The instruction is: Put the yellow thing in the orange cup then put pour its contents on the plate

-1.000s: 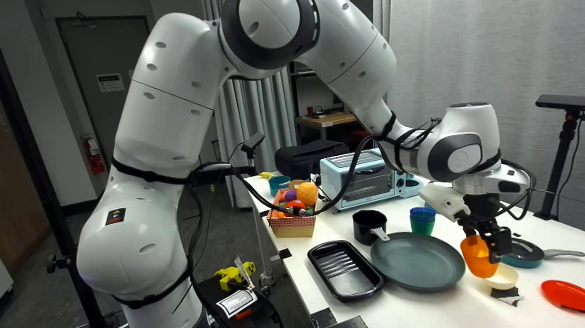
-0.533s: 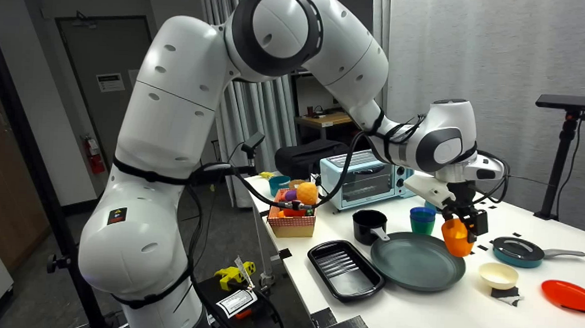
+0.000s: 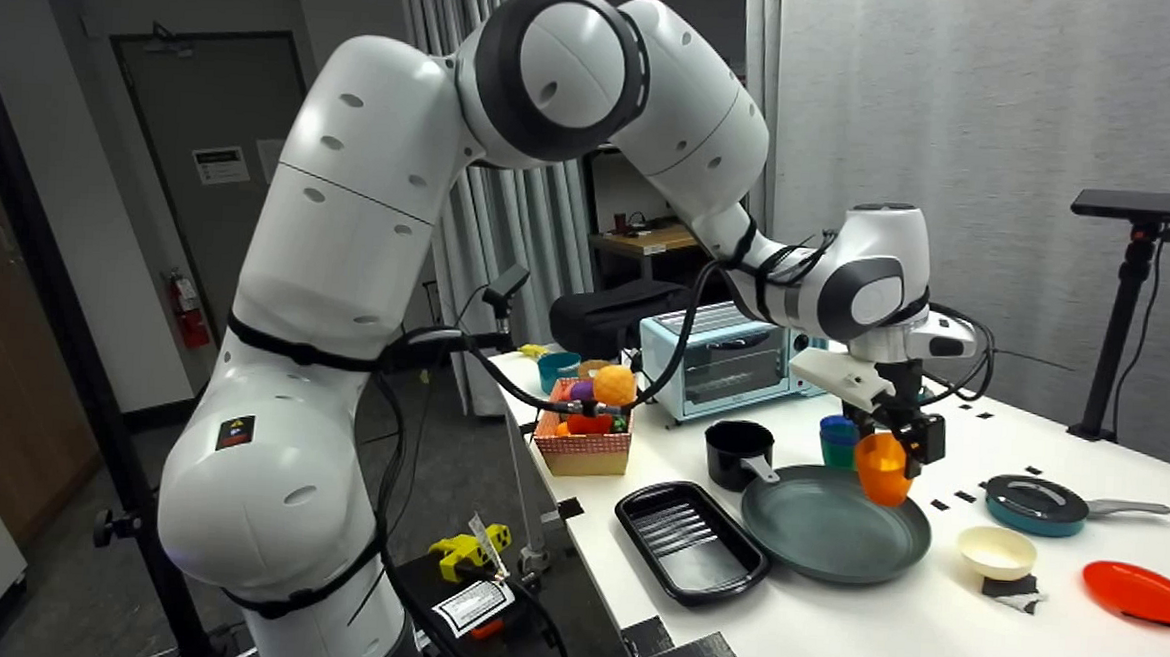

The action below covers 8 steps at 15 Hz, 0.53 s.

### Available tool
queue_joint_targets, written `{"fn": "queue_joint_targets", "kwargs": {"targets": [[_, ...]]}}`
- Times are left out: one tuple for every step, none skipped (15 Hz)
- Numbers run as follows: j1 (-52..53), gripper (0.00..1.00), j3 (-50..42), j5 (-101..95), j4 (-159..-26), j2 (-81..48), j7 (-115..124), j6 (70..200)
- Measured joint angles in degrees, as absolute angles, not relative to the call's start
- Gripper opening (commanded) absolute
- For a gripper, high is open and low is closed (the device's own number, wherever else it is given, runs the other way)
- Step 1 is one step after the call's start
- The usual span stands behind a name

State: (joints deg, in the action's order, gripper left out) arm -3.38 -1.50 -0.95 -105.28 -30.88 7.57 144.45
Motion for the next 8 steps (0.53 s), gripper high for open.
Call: {"fn": "queue_joint_targets", "kwargs": {"targets": [[-3.38,0.52,-1.48,-0.95,-105.13,-30.89,7.15,144.07],[-3.38,0.77,-1.48,-0.95,-105.03,-30.91,6.86,143.89],[-3.38,0.77,-1.48,-0.87,-104.94,-30.93,6.63,143.74],[-3.38,0.77,-1.46,-0.77,-104.86,-30.96,6.42,143.64],[-3.38,0.77,-1.44,-0.72,-104.81,-30.97,6.33,143.59],[-3.38,0.77,-1.42,-0.71,-104.79,-30.98,6.29,143.57],[-3.38,0.77,-1.42,-0.71,-104.78,-30.98,6.27,143.57],[-3.38,0.77,-1.41,-0.71,-104.78,-30.98,6.25,143.56]]}}
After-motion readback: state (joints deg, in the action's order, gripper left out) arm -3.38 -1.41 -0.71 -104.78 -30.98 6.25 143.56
